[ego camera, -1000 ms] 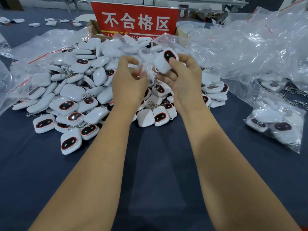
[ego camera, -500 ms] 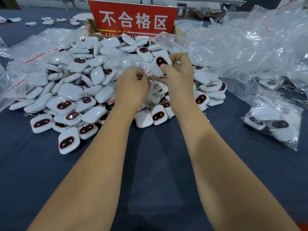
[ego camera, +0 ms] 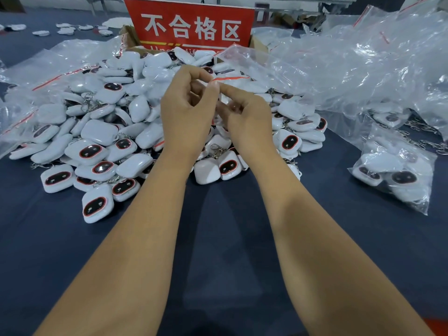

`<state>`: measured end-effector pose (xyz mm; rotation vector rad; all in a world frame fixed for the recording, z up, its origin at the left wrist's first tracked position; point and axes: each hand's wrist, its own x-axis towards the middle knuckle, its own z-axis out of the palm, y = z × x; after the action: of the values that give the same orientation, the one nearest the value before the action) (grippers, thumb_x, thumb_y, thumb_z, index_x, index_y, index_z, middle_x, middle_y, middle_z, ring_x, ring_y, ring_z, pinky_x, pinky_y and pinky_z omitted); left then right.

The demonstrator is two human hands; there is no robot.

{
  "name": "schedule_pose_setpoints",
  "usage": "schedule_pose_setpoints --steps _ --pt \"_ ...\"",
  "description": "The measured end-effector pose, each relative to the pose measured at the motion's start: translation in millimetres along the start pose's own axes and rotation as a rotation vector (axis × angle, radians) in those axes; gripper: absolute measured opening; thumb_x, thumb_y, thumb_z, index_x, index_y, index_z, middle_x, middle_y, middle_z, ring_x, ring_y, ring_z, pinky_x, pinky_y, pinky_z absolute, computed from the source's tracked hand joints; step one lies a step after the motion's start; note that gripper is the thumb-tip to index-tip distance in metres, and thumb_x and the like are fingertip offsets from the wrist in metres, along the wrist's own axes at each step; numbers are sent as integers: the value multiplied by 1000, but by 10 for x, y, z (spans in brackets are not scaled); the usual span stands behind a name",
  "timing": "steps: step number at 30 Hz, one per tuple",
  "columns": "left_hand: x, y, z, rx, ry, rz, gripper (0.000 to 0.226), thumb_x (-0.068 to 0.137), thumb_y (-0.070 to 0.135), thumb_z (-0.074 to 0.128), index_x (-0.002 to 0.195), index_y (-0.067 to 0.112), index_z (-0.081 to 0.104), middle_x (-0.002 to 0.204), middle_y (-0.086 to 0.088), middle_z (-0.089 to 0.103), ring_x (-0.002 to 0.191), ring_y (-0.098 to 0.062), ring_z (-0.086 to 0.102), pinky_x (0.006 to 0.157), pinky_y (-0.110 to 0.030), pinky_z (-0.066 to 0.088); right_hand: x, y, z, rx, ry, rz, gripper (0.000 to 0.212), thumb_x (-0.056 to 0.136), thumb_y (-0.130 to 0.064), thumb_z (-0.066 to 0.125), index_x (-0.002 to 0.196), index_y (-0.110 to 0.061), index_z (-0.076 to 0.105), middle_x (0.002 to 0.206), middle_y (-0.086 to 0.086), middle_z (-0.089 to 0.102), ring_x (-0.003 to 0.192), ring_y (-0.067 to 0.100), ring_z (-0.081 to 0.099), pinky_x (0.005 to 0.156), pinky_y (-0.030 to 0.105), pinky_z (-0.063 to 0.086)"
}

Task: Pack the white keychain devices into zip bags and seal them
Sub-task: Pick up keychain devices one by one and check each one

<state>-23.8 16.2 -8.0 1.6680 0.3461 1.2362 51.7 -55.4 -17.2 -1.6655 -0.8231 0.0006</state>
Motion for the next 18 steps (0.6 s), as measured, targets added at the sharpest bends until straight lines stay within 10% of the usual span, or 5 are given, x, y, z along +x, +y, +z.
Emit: schedule_pose_setpoints --steps 3,9,18 --pt "-22 -27 13 61 -24 71 9 87 19 61 90 28 61 66 -7 55 59 -20 55 57 -29 47 -7 -5 -5 -29 37 19 19 91 -12 67 104 -26 69 64 -4 50 56 9 49 57 24 46" --pt "-49 -63 38 80 -4 160 22 84 16 57 88 38 58 60 16 44 56 -7 44 57 -22 42 15 32 -23 -144 69 34 5 88 -17 69 85 -18 66 66 -4 55 58 7 50 57 25 43" --pt "-109 -24 65 244 35 397 13 85 8 57 95 15 63 81 7 53 70 -3 48 65 -17 41 7 -62 -34 656 -293 144 25 93 6 49 100 -14 63 78 0 72 71 12 68 62 23 53"
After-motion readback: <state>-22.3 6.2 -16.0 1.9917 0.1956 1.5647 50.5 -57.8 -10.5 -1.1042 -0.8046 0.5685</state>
